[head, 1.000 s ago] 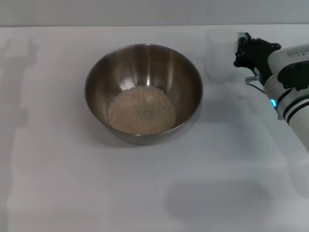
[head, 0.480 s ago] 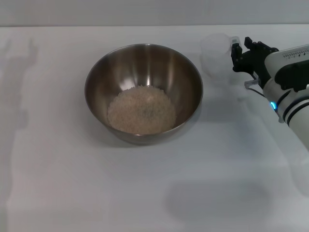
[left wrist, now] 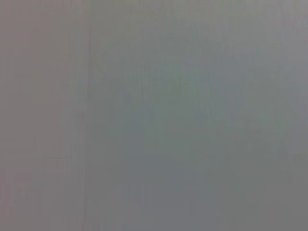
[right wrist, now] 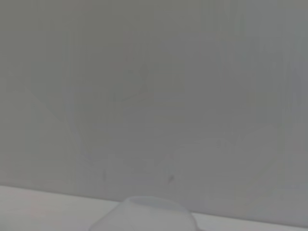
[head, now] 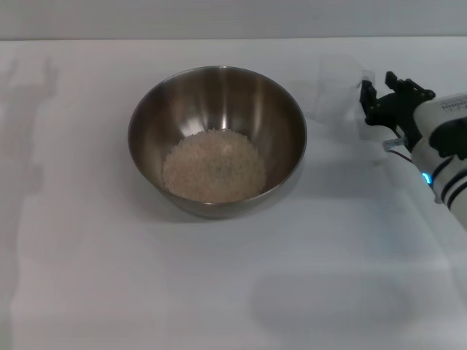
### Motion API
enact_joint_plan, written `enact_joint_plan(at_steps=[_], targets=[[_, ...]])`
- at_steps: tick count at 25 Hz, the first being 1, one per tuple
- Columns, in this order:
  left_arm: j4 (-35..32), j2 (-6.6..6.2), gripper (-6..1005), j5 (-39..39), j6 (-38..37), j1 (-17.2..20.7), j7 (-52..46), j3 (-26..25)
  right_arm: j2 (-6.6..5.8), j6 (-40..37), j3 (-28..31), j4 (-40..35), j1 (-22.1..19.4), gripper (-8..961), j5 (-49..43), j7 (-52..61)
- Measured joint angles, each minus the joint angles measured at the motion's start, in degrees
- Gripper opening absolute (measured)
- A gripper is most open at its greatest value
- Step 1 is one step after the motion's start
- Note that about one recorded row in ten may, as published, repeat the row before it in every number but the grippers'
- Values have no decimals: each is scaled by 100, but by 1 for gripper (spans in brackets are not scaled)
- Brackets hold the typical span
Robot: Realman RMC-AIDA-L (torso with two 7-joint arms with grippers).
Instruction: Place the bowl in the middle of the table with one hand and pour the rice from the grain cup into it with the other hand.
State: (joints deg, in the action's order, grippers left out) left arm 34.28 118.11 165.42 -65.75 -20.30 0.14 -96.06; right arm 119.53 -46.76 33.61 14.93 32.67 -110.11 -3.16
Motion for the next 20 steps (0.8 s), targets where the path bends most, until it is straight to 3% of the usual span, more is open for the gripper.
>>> enact_joint_plan(at_steps=[9, 14, 20], targets=[[66, -9, 681, -1, 0, 11, 6, 49, 5, -185, -70, -65, -164, 392, 3, 0], [67, -8, 682, -1, 1, 25, 39, 53, 12, -583, -425, 125, -449, 392, -1, -1], [22, 3, 684, 2, 4, 110, 28, 49, -19, -2927, -557, 200, -1109, 391, 13, -57]])
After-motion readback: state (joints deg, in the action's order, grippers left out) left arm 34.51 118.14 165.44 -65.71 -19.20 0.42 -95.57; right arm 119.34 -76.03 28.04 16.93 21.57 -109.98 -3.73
